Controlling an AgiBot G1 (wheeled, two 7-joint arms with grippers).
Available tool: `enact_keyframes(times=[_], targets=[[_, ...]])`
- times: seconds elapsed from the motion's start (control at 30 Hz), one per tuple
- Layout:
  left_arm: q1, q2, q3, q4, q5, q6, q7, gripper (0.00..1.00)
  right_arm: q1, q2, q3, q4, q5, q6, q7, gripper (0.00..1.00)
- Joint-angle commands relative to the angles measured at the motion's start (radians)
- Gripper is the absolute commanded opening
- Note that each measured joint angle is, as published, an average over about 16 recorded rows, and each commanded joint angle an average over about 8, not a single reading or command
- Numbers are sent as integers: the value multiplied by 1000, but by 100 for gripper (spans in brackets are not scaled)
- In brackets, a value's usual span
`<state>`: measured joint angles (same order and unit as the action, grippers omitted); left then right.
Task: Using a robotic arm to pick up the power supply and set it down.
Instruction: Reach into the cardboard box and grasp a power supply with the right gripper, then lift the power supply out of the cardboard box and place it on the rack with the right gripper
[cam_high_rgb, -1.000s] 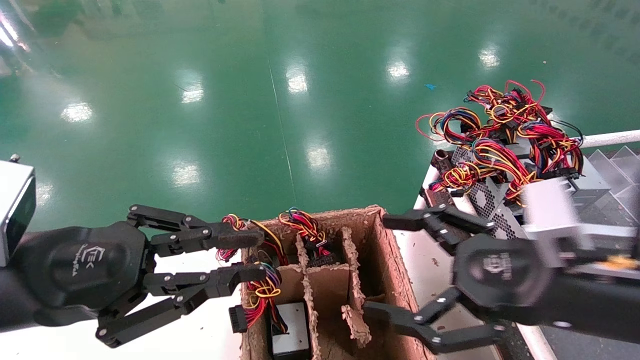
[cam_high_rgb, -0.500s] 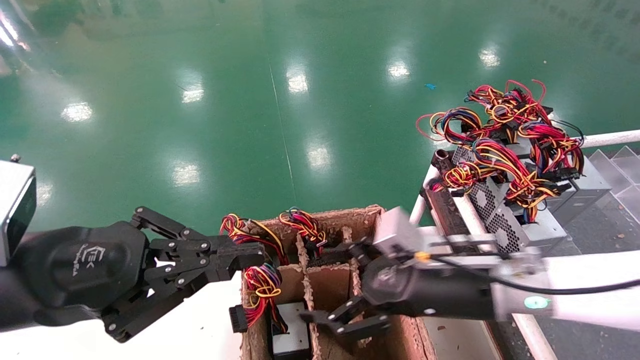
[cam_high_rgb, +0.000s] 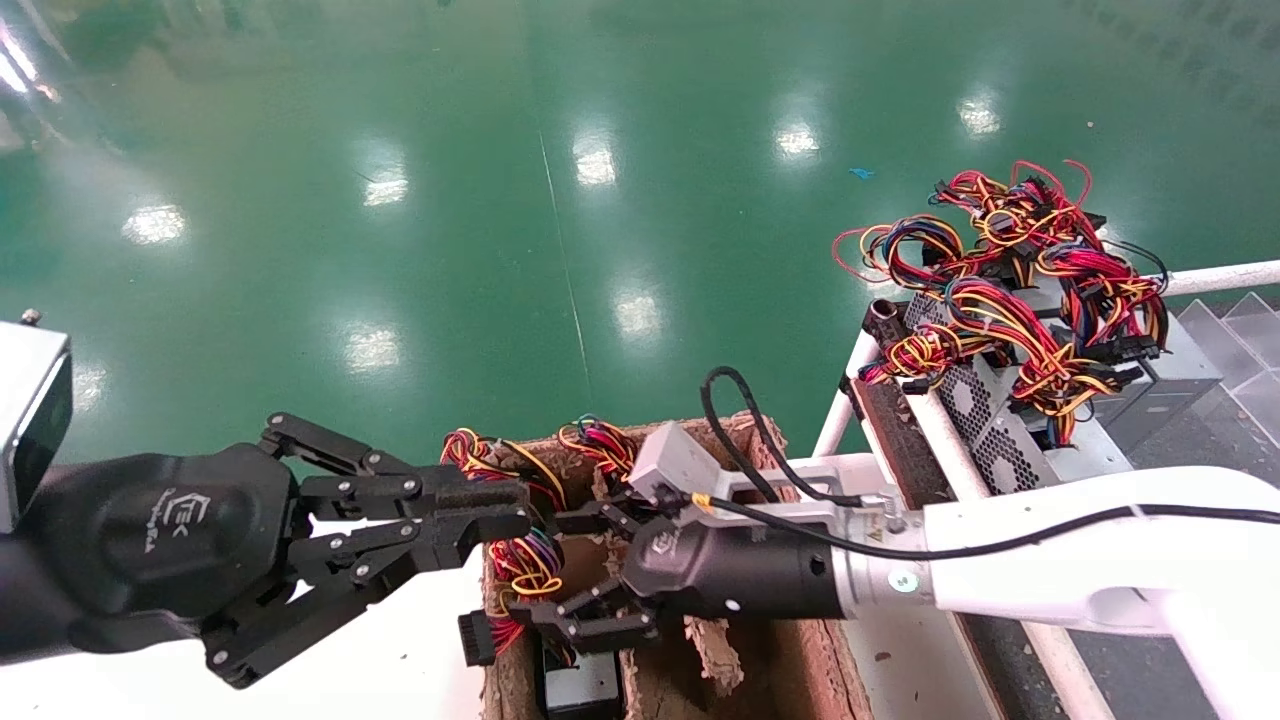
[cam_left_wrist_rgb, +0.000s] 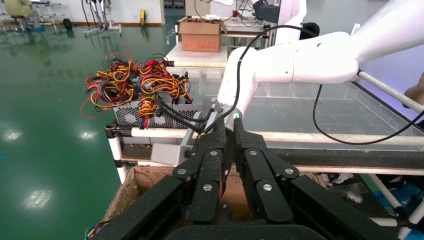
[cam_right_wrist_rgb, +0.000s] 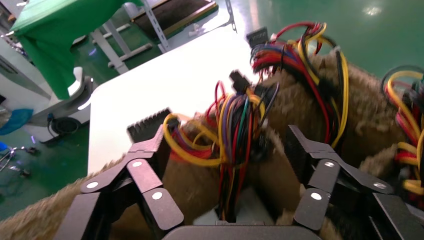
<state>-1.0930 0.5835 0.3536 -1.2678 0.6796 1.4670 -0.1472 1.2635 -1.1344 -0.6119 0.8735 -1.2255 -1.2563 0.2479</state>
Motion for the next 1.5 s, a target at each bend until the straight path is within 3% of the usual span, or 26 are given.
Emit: enact_keyframes(times=[0.03, 0.77, 1.27, 1.5], targets=[[0, 0, 0, 0, 0, 0, 0, 100, 3, -19, -3, -17, -7, 13, -9, 0], [0, 0, 0, 0, 0, 0, 0, 100, -41, 2, 17, 16, 32, 10, -9, 0], [0, 0, 1, 0, 0, 0, 0, 100, -35, 116, 141, 42, 225, -80, -15, 0], [0, 0, 1, 0, 0, 0, 0, 100, 25, 201, 226, 33, 331, -104, 25, 0]])
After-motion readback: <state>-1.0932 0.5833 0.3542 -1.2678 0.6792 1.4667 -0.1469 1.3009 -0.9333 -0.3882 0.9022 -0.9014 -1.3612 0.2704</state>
